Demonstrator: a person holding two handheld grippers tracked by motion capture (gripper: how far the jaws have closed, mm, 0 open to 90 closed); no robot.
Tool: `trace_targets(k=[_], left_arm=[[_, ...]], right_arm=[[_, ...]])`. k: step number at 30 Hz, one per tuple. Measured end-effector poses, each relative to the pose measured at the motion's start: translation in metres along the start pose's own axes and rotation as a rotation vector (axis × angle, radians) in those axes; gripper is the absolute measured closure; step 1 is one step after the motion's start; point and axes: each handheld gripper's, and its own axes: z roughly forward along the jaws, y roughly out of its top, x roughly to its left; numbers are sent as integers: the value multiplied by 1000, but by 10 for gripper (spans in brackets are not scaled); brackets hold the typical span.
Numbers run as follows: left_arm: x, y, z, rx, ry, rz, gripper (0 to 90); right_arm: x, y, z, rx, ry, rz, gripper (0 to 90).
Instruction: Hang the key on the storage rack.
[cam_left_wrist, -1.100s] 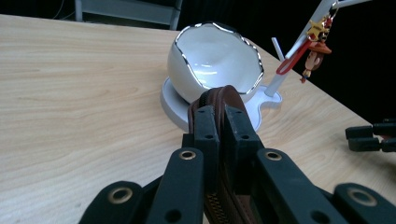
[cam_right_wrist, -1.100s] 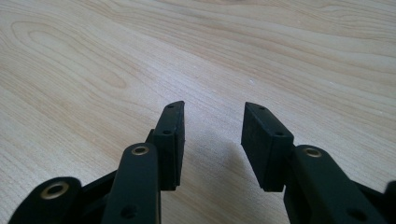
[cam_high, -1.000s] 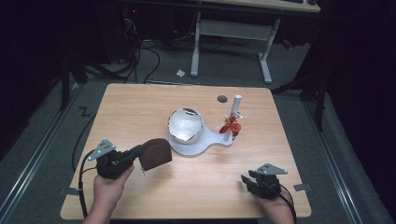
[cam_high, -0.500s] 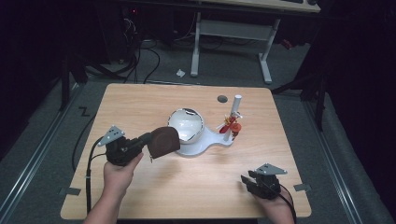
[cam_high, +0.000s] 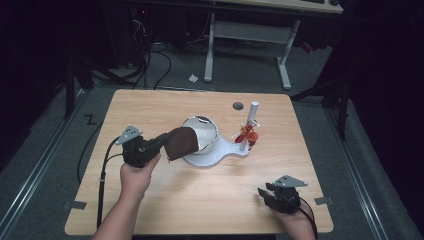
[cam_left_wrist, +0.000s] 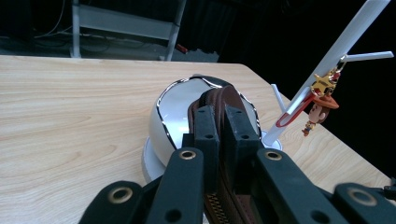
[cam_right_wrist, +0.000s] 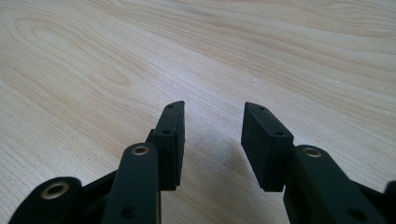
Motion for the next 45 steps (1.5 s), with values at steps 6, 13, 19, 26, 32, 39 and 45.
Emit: trace_targets(k=[6, 13, 19, 26, 32, 39, 45], left_arm=[[1, 5, 9, -7, 11, -18, 848], [2, 11, 24, 6, 29, -30, 847], [2, 13, 37, 21, 41, -45, 847], [3, 10, 44, 30, 72, -71, 839], [4, 8, 50, 36, 77, -76, 836], [1, 6, 61, 37, 78, -82, 823], [-3, 5, 71, 42, 81, -67, 809]], right_arm=[[0, 0, 2, 6, 8, -5, 600], [-2, -1, 1, 7, 13, 6, 600], [-2, 0, 1, 5, 12, -1, 605], [-2, -1, 2, 13, 19, 1, 605], [-3, -1, 1, 11, 16, 2, 607], [-3, -1, 1, 9, 13, -5, 607], [-4, -1, 0, 8, 12, -1, 607]])
